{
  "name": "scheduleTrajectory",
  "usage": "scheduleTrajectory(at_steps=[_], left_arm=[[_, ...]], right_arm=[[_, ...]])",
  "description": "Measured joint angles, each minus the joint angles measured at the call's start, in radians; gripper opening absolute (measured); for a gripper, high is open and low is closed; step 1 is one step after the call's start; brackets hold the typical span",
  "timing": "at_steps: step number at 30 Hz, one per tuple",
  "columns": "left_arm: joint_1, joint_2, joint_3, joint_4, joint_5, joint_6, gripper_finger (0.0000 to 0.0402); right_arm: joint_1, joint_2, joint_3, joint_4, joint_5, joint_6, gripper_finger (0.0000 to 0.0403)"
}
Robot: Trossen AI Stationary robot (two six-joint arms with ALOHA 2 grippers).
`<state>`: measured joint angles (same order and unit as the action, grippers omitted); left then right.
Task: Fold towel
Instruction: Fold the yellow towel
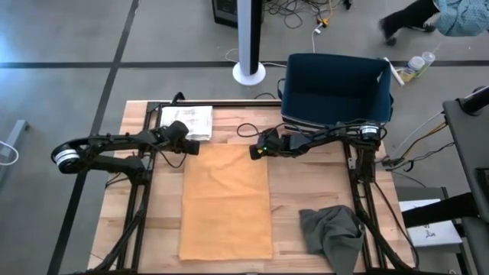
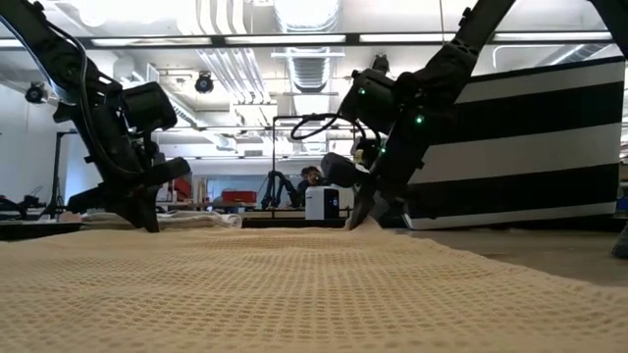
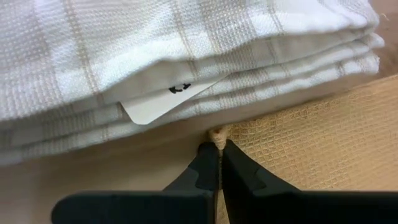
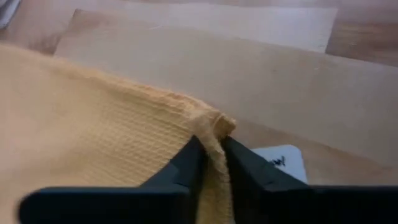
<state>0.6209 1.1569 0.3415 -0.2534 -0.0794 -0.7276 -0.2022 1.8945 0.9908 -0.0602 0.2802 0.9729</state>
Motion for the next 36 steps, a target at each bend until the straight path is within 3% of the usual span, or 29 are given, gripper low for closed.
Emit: scheduleTrajectory(at_steps=[2, 7, 12, 23, 28, 32, 36], left_arm=[[-0.001, -0.01, -0.001, 0.001, 0.019, 0.017, 0.0001], [-0.012, -0.105, -0.003, 0.0, 0.06, 0.048, 0.0001], [-0.03, -0.284, -0.002, 0.002, 0.175, 0.068, 0.0], [-0.127, -0.66, -0.001, -0.13, 0.268, 0.151, 0.0], [-0.222, -0.735, -0.001, -0.194, 0.425, 0.203, 0.0], [-0.325, -0.765, 0.0, -0.195, 0.549, 0.169, 0.0], [-0.394, -0.757, 0.0, -0.199, 0.487, 0.096, 0.0]], right_arm=[[0.006, -0.014, -0.002, -0.002, -0.005, -0.031, 0.0009], [0.035, -0.099, -0.004, 0.004, 0.019, -0.09, 0.0006], [0.042, -0.221, -0.003, 0.004, 0.049, -0.156, 0.0003], [0.097, -0.337, -0.002, -0.094, 0.052, -0.389, 0.0001], [0.18, -0.383, -0.001, -0.195, 0.051, -0.524, 0.0001], [0.26, -0.416, -0.001, -0.227, -0.048, -0.668, 0.0], [0.287, -0.421, -0.001, -0.26, -0.047, -0.698, 0.0]])
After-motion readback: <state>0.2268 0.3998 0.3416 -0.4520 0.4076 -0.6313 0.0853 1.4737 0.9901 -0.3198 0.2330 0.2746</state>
